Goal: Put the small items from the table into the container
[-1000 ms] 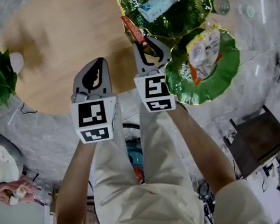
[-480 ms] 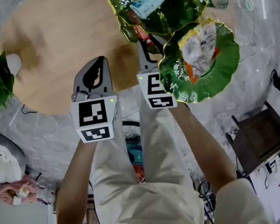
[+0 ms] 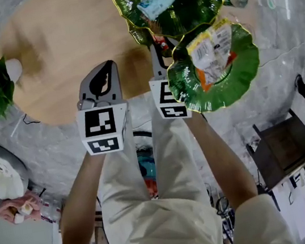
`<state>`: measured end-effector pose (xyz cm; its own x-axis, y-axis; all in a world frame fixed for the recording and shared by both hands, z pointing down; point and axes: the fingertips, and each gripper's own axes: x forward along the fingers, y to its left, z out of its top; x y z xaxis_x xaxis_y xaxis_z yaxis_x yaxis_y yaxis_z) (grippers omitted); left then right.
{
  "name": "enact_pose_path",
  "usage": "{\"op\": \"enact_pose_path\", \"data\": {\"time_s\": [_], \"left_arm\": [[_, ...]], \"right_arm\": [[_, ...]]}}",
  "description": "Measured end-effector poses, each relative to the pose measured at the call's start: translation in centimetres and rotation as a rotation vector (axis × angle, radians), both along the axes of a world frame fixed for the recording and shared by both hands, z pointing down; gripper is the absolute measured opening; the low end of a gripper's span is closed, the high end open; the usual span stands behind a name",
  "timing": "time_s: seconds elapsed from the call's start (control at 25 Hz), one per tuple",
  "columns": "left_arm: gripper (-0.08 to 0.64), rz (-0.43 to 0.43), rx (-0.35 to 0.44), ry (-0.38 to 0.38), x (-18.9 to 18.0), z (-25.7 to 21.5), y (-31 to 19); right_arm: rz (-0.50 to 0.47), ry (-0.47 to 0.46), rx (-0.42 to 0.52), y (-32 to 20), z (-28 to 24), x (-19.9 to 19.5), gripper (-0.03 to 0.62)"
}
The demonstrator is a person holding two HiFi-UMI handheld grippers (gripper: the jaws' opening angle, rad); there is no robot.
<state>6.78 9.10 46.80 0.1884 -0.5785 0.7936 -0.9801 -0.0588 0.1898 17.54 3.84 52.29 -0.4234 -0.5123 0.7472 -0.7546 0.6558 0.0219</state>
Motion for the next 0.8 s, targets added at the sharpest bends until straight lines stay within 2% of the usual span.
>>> {"op": "enact_pose_path", "data": {"time_s": [0.8], "left_arm": [[0.006,-0.003,0.015,0.000,-0.2,-0.7,1.1]], "right_arm": [[-0.028,-0.007,0.019,1.8,-0.9,-1.1,0.103]]}}
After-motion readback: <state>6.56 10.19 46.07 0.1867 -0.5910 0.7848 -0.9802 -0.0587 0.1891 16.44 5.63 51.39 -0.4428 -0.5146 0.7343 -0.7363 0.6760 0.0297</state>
